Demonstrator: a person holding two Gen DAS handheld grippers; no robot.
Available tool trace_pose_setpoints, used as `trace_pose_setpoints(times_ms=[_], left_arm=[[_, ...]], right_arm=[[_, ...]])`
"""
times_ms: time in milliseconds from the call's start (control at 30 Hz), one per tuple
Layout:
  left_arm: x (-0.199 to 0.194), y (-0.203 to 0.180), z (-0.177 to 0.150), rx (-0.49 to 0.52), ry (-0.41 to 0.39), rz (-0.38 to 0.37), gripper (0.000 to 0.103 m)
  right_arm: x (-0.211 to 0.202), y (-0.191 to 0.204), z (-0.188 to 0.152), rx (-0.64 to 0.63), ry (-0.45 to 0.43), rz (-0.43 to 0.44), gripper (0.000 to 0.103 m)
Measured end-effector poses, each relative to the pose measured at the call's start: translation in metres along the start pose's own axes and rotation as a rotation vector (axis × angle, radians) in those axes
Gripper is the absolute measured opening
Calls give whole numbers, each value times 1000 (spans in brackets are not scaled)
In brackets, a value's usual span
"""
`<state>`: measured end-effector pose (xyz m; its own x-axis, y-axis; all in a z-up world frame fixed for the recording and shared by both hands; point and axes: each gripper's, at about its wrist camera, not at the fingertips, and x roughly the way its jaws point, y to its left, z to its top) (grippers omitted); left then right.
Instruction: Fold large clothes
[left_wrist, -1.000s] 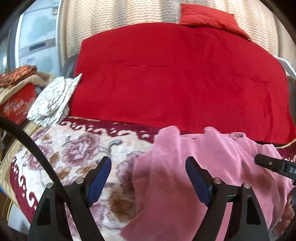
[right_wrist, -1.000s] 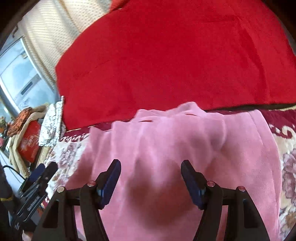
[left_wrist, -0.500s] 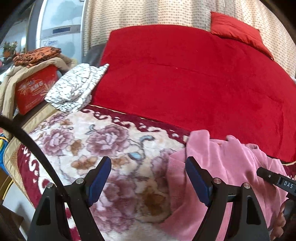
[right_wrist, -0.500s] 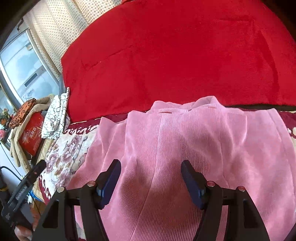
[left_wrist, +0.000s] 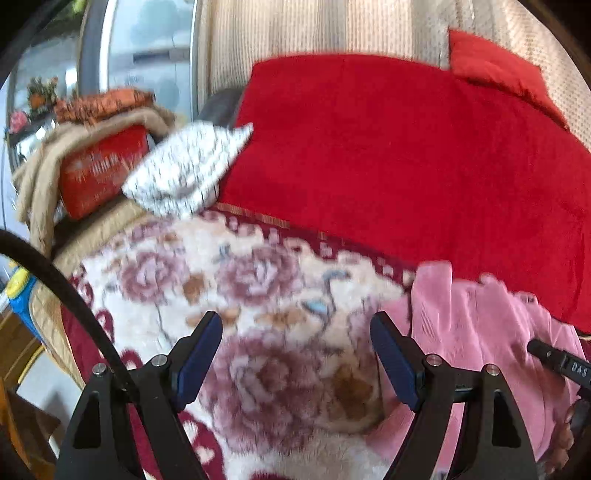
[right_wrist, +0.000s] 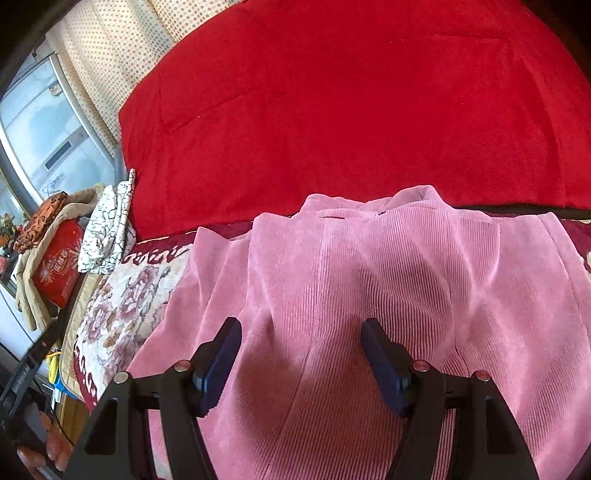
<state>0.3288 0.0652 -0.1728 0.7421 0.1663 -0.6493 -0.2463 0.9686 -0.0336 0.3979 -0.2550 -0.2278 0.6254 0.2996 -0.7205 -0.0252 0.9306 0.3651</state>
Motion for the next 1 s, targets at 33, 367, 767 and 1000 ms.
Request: trace_pose_setpoints(times_ms=[33,367,767,1000], left_arm=[[4,1,-3,-3,31,-7,83],[16,2,-19,45,105,-2,83],[14,4,-20,52,92,-2,83],[12,1,-19,57,80,-3,83]], right_arm=[[1,-1,0,3,5,0,71],[9,-2,-1,-1,16,0,71],[11,-1,0,-9,16,-4,71],[-3,-2,4,1,-25,-5,71]])
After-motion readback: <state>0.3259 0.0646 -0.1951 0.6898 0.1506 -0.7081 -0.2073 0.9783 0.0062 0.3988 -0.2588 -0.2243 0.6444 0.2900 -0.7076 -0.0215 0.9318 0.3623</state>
